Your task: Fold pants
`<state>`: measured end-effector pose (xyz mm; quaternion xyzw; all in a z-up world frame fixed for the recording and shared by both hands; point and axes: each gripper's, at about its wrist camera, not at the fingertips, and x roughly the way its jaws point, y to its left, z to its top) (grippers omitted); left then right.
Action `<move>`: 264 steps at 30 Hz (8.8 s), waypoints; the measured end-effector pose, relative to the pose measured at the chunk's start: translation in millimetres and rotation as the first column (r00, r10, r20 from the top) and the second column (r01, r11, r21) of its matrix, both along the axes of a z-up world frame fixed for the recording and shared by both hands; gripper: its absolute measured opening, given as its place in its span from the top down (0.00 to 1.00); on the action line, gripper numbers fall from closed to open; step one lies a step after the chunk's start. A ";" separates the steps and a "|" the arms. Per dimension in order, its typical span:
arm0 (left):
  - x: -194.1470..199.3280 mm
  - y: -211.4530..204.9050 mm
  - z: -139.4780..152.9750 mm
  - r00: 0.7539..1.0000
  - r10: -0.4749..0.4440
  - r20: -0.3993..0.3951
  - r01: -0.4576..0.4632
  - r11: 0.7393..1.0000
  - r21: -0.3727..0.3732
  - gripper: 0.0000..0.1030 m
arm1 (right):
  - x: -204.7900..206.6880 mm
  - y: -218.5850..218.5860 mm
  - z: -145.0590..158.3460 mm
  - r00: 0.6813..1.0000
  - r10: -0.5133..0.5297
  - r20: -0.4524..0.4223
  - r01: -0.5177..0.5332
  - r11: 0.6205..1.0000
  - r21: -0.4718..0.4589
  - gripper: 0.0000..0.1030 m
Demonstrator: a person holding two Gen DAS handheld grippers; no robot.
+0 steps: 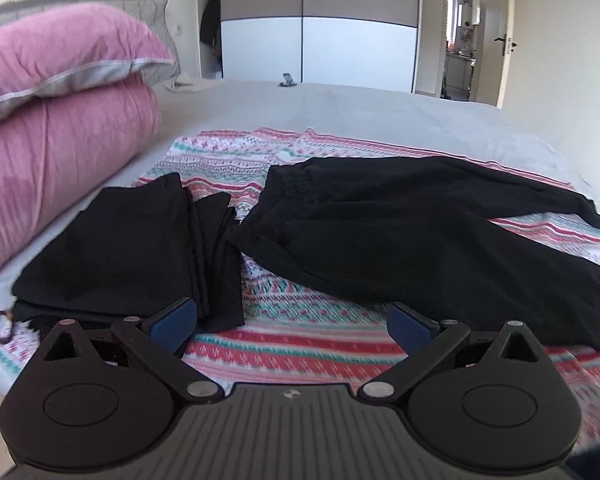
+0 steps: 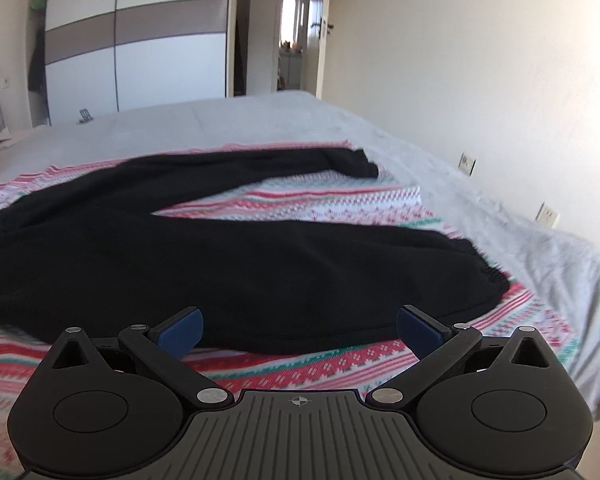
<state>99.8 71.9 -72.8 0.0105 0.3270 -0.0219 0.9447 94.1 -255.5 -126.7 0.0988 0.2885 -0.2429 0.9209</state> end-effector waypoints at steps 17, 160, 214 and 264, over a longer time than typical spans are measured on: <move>171.2 18.1 -75.6 0.980 0.041 -0.193 -0.056 0.996 -0.076 0.20 | -1.8 -197.8 -86.8 0.927 -0.369 -0.063 0.371 0.885 0.281 0.13; 21.7 139.2 -33.6 0.985 -0.172 0.000 0.171 0.979 -0.107 0.15 | -97.4 -284.9 -66.0 1.000 -0.021 0.012 0.019 0.988 0.154 0.38; 51.8 106.5 -72.8 0.989 0.065 -0.136 -0.109 0.932 -0.345 0.21 | -7.8 -298.6 -79.1 0.966 -0.236 0.106 0.142 0.826 0.546 0.46; 43.5 82.7 -79.3 0.990 0.036 -0.133 -0.047 0.995 -0.083 0.70 | -38.1 -299.2 -96.9 0.988 -0.148 0.044 0.133 0.963 0.236 0.87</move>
